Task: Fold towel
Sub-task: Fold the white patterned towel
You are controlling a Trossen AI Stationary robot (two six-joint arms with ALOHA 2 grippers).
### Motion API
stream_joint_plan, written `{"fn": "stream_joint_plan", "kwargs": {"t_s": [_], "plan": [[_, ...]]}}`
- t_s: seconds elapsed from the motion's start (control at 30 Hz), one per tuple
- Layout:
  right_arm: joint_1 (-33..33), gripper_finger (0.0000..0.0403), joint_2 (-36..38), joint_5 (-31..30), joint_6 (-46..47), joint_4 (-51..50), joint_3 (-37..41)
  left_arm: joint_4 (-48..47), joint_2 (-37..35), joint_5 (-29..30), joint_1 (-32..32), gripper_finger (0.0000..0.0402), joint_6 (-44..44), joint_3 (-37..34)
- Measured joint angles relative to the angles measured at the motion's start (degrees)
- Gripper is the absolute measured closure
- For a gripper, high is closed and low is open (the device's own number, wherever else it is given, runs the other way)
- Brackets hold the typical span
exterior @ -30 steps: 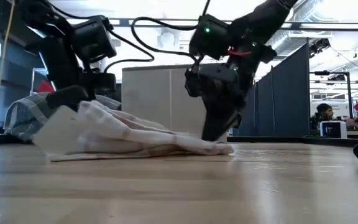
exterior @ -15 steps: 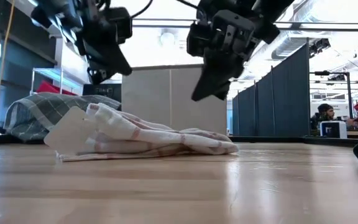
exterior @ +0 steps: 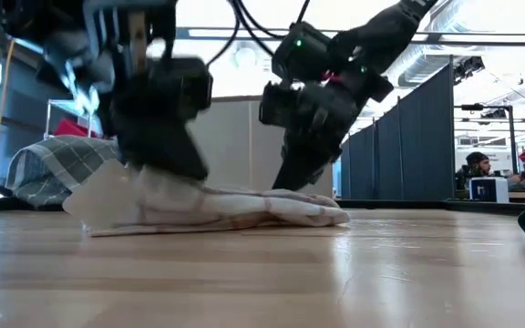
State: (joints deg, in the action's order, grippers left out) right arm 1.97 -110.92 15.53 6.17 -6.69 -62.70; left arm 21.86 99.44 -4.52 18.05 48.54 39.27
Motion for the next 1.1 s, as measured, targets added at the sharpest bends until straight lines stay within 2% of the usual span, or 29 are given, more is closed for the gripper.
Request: {"fn": "stream_joint_plan", "kwargs": {"t_s": [0.07,0.23,0.4,0.5,0.63,0.83,0.97,1.1], "plan": [[0.02,0.0403,-1.04,-2.85,0.02,-0.92,-0.02,-0.88,1.97,0.0,0.62,0.0401,2.15,0.0],[0.99,0.0403,-1.21,-3.43,0.07,-1.91,-0.13,-1.09,1.8,0.58,2.11,0.0401,7.6,0.12],[1.02,0.0403,1.95,-3.54,1.77,-3.62,0.08,-1.24,-4.75,0.33,2.45,0.0401,9.85,0.75],[0.42,0.0403,4.67,-4.62,3.23,-4.26,0.03,-3.23,-10.39,2.8,2.06,0.0401,6.79,1.17],[-0.94,0.0403,7.39,-4.0,6.79,-5.15,0.03,-10.32,-19.41,7.37,0.85,0.0401,-1.55,1.38],[-3.2,0.0403,6.44,-1.05,9.36,-3.9,0.0,-28.32,-30.57,13.57,-1.89,0.0402,-9.6,1.4],[-3.58,0.0403,2.33,-0.4,11.7,0.78,-0.02,-39.49,-33.97,14.08,-3.14,0.0401,-11.57,1.14],[-3.45,0.0403,-1.96,-0.16,16.84,3.4,0.0,-44.05,-34.79,12.65,-3.22,0.0401,-10.78,0.02]]}}
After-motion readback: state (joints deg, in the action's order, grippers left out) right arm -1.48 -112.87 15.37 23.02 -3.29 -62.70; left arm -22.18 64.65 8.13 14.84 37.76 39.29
